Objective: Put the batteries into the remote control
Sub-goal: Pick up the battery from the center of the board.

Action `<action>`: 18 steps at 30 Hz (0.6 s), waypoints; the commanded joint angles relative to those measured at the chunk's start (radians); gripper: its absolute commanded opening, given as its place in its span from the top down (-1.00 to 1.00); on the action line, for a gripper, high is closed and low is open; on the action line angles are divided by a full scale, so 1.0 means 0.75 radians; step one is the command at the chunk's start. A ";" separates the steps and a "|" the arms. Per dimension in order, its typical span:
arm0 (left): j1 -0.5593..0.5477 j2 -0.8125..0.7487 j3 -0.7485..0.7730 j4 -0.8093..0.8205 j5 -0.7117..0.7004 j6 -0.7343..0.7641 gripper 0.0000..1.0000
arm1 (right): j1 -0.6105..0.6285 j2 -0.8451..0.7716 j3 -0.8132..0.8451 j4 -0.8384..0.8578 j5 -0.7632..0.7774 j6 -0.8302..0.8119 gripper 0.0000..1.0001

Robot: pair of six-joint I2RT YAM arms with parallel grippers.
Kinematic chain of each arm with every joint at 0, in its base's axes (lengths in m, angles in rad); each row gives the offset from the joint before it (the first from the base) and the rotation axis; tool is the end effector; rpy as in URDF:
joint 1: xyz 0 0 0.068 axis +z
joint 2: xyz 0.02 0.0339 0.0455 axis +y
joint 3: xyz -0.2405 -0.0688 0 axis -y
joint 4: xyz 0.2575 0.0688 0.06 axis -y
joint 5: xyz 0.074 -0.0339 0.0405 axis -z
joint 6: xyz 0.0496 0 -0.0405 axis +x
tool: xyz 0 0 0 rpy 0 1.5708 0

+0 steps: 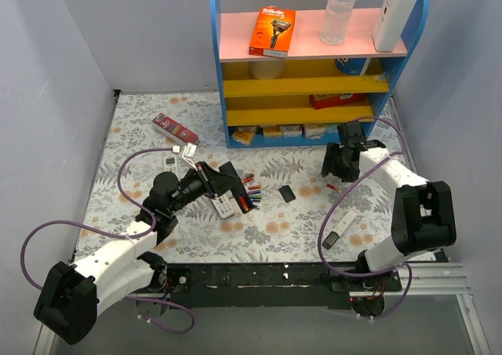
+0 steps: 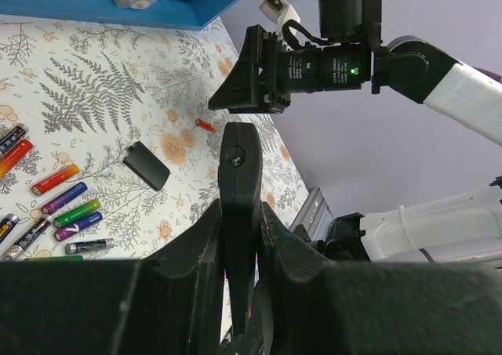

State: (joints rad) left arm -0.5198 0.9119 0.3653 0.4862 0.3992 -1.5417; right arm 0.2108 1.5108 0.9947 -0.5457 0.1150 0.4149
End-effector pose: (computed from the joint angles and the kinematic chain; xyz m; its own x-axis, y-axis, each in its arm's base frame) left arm 0.2017 -0.1376 0.2138 -0.7956 -0.6058 -0.0056 -0.0293 0.0476 -0.9984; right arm 0.3133 0.0612 0.1710 -0.8432 0.2291 -0.4863 0.2040 0.9733 0.1047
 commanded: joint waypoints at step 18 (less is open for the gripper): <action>0.004 -0.028 -0.008 -0.024 0.002 0.027 1.00 | 0.058 0.256 0.063 0.153 -0.127 -0.279 -0.27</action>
State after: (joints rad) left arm -0.5198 0.9043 0.3519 0.4625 0.3985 -1.5330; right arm 0.2333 1.6936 1.0119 -0.4397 0.0517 0.2581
